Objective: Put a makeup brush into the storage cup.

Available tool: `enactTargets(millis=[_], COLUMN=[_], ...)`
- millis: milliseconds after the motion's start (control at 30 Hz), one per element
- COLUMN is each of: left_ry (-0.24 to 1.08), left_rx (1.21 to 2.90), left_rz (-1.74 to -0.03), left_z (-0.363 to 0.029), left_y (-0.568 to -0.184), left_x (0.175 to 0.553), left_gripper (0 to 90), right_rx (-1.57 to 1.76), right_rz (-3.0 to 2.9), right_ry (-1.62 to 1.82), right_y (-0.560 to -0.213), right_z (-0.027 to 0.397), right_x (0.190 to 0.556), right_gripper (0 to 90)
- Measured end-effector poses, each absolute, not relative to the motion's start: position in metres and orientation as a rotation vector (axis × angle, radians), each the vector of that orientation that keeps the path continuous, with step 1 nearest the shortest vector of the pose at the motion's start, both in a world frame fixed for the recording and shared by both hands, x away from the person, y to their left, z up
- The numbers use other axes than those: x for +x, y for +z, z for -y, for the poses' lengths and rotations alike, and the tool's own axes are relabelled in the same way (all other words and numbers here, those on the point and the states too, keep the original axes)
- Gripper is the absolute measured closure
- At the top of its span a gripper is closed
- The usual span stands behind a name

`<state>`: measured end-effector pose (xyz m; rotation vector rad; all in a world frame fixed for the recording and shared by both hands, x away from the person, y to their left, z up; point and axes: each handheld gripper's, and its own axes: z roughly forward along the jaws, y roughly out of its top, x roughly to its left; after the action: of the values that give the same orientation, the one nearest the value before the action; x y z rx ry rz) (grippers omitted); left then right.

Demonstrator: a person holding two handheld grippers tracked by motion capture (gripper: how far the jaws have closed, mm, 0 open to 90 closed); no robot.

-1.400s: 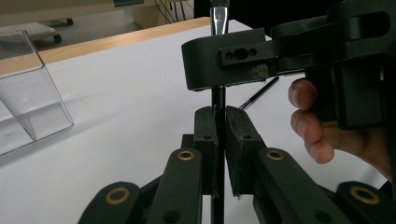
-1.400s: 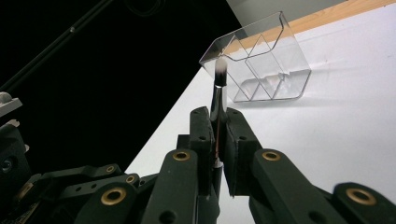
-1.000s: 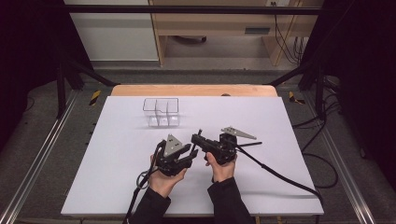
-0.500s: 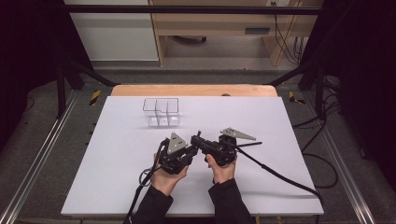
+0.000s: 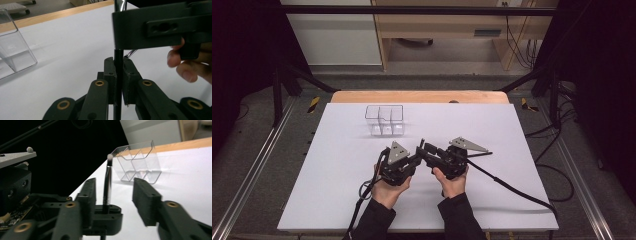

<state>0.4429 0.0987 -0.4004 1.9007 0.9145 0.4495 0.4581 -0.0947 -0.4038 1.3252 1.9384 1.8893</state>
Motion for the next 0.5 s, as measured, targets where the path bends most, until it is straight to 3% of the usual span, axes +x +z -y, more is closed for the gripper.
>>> enactTargets(millis=[500], left_ry=[0.452], left_rx=[1.848], left_rz=[-0.939], left_z=[-0.124], left_y=[-0.394], left_x=[0.446], left_gripper=[82.9], right_rx=[1.204], right_rz=[-1.951], right_ry=[1.721], right_y=[-0.393], right_z=[0.108], right_x=[0.460], right_gripper=[19.9])
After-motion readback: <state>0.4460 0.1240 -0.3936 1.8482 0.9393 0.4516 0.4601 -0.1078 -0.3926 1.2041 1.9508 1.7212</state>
